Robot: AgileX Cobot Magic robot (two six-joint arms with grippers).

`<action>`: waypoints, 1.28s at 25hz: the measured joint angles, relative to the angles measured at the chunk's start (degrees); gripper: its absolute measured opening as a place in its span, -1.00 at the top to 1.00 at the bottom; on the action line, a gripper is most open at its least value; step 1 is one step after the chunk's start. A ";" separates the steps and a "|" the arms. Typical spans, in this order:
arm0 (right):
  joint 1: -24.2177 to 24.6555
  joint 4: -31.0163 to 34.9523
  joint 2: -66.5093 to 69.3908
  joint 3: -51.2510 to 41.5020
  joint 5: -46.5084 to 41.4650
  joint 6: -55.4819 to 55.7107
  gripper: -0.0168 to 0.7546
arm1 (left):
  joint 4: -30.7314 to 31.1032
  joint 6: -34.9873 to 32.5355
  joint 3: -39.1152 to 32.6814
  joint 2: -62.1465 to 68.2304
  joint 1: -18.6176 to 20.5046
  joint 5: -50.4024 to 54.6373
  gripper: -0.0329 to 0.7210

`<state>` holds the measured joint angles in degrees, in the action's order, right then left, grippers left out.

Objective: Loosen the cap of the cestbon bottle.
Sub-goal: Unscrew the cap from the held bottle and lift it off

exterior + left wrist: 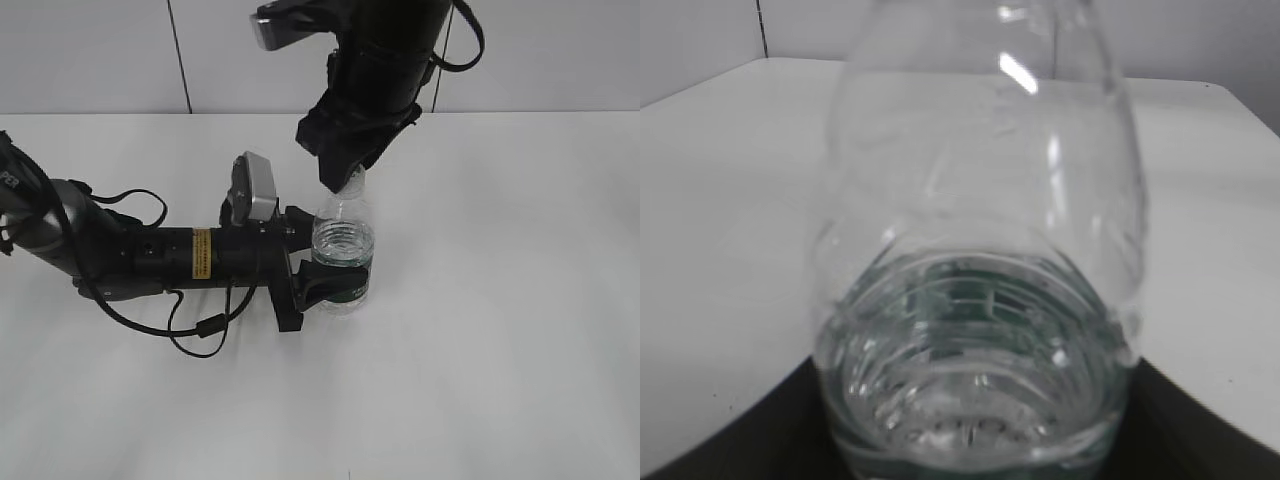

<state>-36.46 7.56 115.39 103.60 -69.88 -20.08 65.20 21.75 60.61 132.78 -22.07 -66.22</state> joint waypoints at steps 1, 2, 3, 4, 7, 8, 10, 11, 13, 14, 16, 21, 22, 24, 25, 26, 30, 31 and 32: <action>0.00 -0.97 -0.42 0.00 -0.06 2.21 -0.02 | 0.00 0.02 0.05 0.00 0.00 0.13 -0.18; 0.00 -1.45 -0.70 0.00 -0.12 4.79 -0.02 | -0.06 0.02 0.02 0.00 0.00 0.18 -0.18; 0.00 -1.77 -0.79 0.00 -0.12 6.88 -0.02 | -0.11 0.07 0.02 -0.04 0.00 0.17 -0.18; 0.00 -1.77 -0.79 0.00 -0.16 8.33 -0.02 | -0.11 0.07 0.02 -0.04 0.00 0.17 -0.18; -0.03 -0.76 -0.79 0.00 -0.22 10.07 -0.02 | -0.06 0.07 0.02 -0.11 0.00 0.24 -0.18; -0.03 -0.20 -0.79 0.00 -0.22 10.32 -0.02 | -0.06 0.07 0.02 -0.11 0.00 0.24 -0.18; -0.03 0.42 -0.79 0.00 -0.22 10.88 -0.02 | -0.06 0.07 0.02 -0.11 0.00 0.30 -0.18; -0.03 0.64 -0.79 0.00 -0.16 11.26 -0.02 | -0.06 0.07 0.02 -0.11 0.00 0.30 -0.18; -0.03 0.70 -0.79 0.00 -0.16 12.38 -0.02 | -0.01 0.07 0.02 -0.11 0.00 0.30 -0.18; -0.03 0.70 -0.79 0.00 -0.16 12.89 -0.02 | -0.01 0.07 0.02 -0.11 0.00 0.30 -0.18; -0.03 0.91 -0.79 0.00 -0.16 13.36 -0.02 | -0.01 0.07 0.02 -0.11 0.00 0.30 -0.18; -0.03 0.92 -0.79 0.00 -0.16 14.49 -0.02 | -0.01 0.07 0.02 -0.17 0.00 0.40 -0.18; -0.03 0.92 -0.79 0.00 -0.16 14.62 -0.02 | -0.01 0.07 0.02 -0.17 0.00 0.41 -0.18; -0.03 0.92 -0.79 0.00 -0.16 14.77 -0.02 | -0.01 0.07 0.02 -0.17 0.00 0.41 -0.18; -0.03 0.92 -0.79 0.00 -0.16 14.82 -0.02 | -0.01 0.07 0.02 -0.17 0.00 0.41 -0.18; -0.03 0.92 -0.79 0.00 -0.16 14.88 -0.02 | -0.01 0.07 0.02 -0.17 0.00 0.41 -0.18; -0.03 0.86 -0.79 0.00 -0.16 14.99 0.03 | -0.01 0.07 0.02 -0.18 0.00 0.41 -0.18; -0.03 0.74 -0.79 0.00 -0.16 15.06 0.05 | -0.01 0.07 0.02 -0.18 0.00 0.41 -0.18; -0.03 0.60 -0.79 0.00 -0.16 15.06 0.07 | -0.01 0.07 0.02 -0.18 0.00 0.41 -0.18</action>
<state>-36.49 8.16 114.60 103.60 -70.04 -5.03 65.19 21.82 60.63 132.60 -22.07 -65.81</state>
